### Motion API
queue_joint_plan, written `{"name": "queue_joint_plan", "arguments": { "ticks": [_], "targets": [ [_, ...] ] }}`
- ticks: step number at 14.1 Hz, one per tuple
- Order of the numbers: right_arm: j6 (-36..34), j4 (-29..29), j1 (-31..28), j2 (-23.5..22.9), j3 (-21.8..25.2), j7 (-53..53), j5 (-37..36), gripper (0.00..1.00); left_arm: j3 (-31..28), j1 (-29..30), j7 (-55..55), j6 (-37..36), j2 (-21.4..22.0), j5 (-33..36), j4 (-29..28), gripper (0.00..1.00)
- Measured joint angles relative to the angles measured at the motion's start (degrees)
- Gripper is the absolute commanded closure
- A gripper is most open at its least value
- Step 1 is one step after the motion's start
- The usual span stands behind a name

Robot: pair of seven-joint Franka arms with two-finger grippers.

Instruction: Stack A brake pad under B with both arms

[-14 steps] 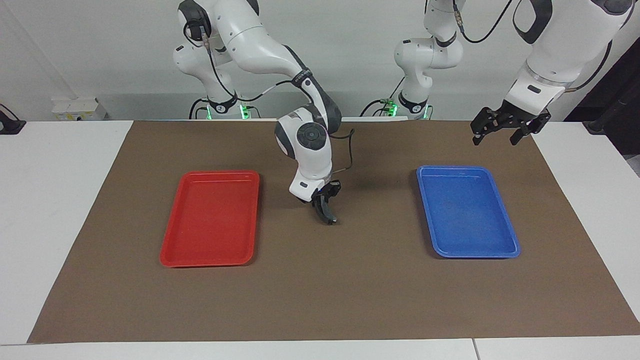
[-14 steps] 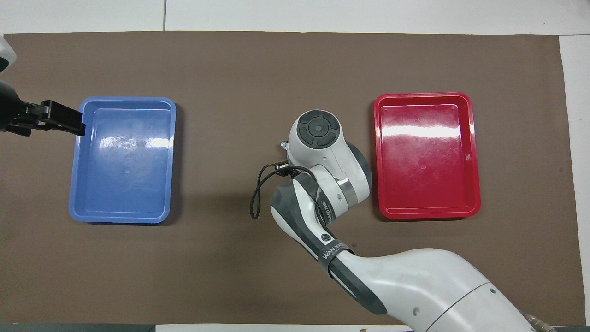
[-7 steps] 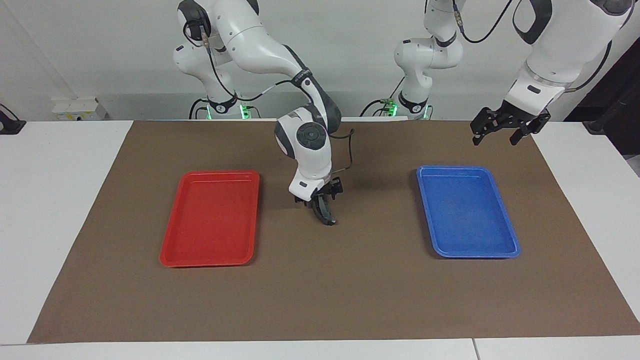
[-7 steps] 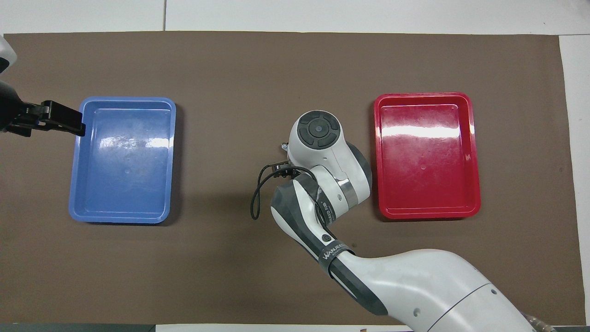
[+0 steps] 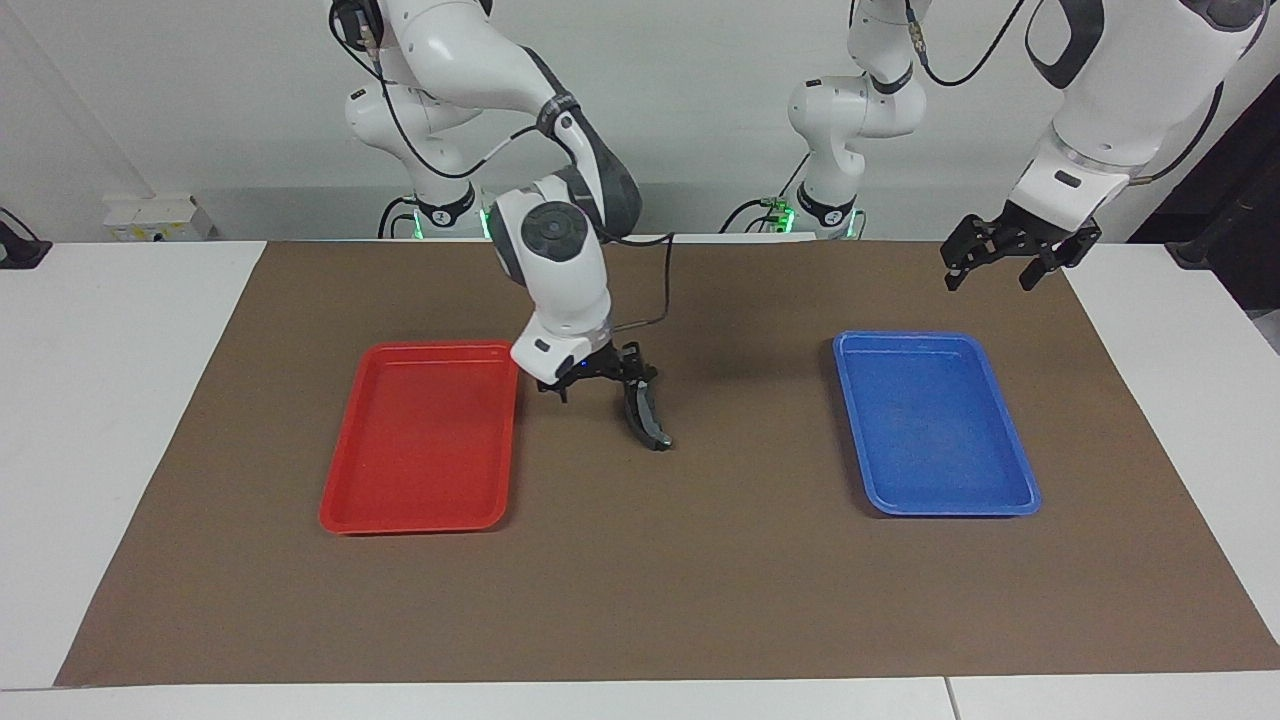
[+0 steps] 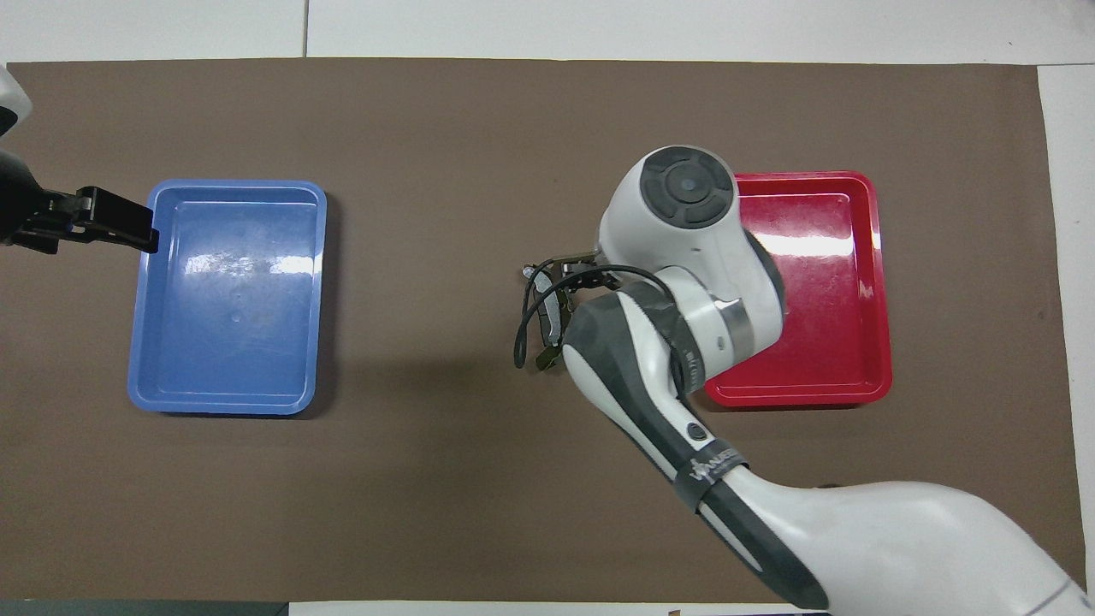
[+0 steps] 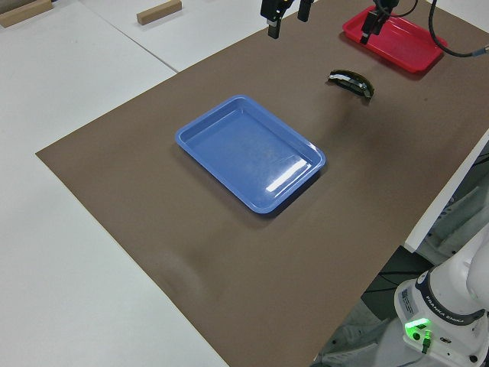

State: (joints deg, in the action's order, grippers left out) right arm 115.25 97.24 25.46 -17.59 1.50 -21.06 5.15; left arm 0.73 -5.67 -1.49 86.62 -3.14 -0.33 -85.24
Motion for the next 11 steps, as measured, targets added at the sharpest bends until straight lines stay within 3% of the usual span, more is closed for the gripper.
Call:
{"name": "queue_joint_plan", "arguments": {
  "ticks": [5,11],
  "targets": [
    [-12.4,-0.1,-12.2,9.1,0.1,5.6,-0.9,0.01,0.2,0.0,0.1,0.0,0.0,0.0,0.0,0.00],
    [-23.9,-2.8,-23.0,15.4,0.2,20.2,-6.7,0.01,0.3,0.0,0.1,0.0,0.0,0.0,0.0,0.00]
  ]
}}
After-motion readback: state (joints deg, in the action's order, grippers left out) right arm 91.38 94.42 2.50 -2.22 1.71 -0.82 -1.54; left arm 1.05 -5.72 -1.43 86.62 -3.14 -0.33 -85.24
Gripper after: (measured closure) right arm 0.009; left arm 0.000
